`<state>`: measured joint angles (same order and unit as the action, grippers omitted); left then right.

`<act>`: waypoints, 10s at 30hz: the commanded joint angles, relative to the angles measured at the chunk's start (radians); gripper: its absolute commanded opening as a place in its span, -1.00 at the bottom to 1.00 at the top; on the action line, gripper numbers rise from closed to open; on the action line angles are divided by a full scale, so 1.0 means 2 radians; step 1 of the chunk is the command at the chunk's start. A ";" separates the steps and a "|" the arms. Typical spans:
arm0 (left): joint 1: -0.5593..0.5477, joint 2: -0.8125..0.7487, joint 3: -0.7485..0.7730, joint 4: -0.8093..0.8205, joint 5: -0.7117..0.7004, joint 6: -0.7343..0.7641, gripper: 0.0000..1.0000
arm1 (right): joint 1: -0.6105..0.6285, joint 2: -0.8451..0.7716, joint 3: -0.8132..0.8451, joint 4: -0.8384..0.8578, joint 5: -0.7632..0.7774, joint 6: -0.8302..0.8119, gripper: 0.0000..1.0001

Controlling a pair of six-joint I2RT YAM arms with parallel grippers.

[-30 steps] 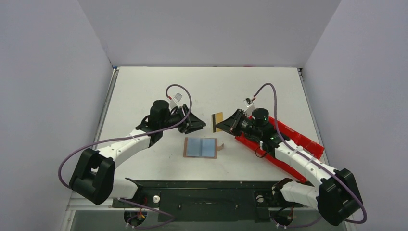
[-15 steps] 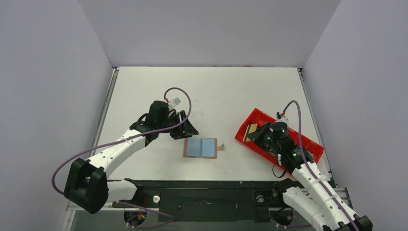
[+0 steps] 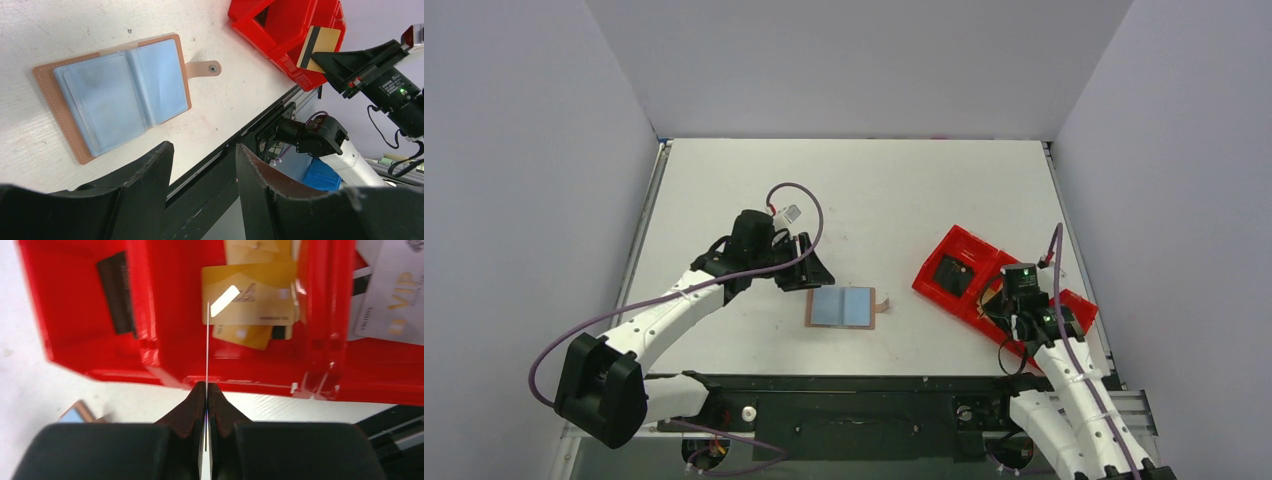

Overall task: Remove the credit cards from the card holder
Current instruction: Place the credit card in the storage box, then remove the credit card from the card holder.

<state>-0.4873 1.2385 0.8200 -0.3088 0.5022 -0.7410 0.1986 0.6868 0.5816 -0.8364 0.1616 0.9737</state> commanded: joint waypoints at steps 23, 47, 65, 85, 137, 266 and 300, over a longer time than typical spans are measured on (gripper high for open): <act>-0.004 -0.011 0.037 -0.003 -0.011 0.005 -0.06 | -0.167 0.150 -0.029 0.183 -0.110 -0.113 -0.84; -0.008 -0.003 0.030 -0.019 -0.059 -0.001 -0.06 | -0.087 0.066 0.057 0.049 -0.035 -0.121 0.05; 0.058 -0.041 -0.007 -0.096 -0.189 -0.035 -0.05 | 0.322 0.361 0.234 0.152 0.047 -0.040 0.03; 0.122 -0.078 -0.025 -0.135 -0.190 -0.008 -0.05 | 0.412 0.611 0.399 0.157 0.022 -0.061 0.03; 0.021 0.054 -0.035 -0.009 -0.133 -0.055 -0.14 | 0.333 0.550 0.178 0.448 -0.198 -0.140 -0.98; 0.026 0.037 -0.085 -0.006 -0.159 -0.056 -0.96 | 0.423 0.616 0.320 0.249 -0.022 -0.154 0.00; 0.004 0.085 -0.059 0.004 -0.154 -0.052 -0.94 | 0.337 0.606 0.182 0.414 -0.191 -0.099 -1.00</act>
<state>-0.4610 1.3914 0.6521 -0.3435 0.1909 -0.8551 0.8776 1.8565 0.9829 0.0475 -0.2386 0.7856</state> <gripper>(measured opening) 0.028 0.004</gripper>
